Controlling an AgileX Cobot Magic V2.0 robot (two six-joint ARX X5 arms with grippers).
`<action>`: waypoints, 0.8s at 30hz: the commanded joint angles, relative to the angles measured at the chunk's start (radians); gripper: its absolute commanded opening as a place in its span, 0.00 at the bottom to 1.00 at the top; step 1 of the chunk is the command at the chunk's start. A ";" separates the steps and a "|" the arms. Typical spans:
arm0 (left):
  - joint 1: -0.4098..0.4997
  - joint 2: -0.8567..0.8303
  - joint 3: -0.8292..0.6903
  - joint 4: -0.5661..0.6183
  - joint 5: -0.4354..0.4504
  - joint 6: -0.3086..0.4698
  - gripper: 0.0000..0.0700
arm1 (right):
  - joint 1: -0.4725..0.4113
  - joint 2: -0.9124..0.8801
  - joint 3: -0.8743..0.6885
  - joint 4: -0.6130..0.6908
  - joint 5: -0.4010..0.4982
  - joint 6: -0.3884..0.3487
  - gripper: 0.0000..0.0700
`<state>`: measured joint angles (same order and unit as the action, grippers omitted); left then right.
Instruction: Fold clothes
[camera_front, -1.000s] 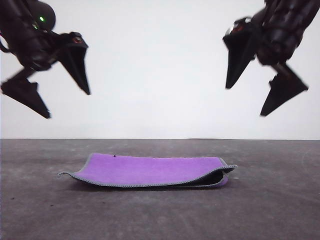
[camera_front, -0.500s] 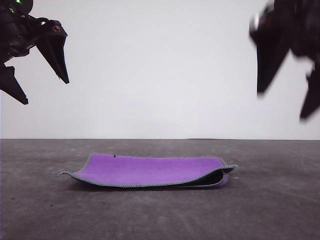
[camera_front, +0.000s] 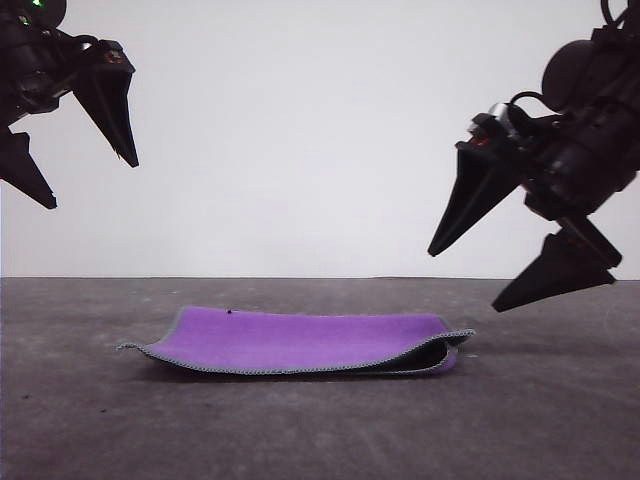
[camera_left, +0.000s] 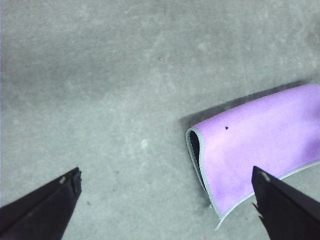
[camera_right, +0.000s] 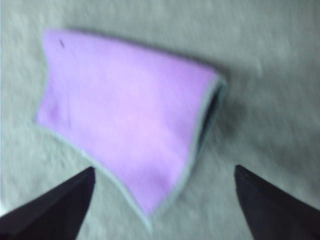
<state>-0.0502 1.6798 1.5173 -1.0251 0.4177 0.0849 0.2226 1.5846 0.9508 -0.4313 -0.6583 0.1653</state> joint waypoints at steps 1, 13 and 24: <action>0.000 0.009 0.015 0.002 0.002 0.004 0.96 | 0.013 0.032 0.006 0.015 0.016 0.046 0.74; 0.000 0.009 0.015 0.012 0.002 0.002 0.96 | 0.044 0.133 0.006 0.067 0.021 0.094 0.62; 0.000 0.009 0.015 0.021 0.002 0.002 0.96 | 0.091 0.168 0.006 0.130 -0.012 0.135 0.56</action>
<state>-0.0502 1.6798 1.5173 -1.0121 0.4175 0.0849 0.3066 1.7269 0.9501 -0.3102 -0.6633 0.2795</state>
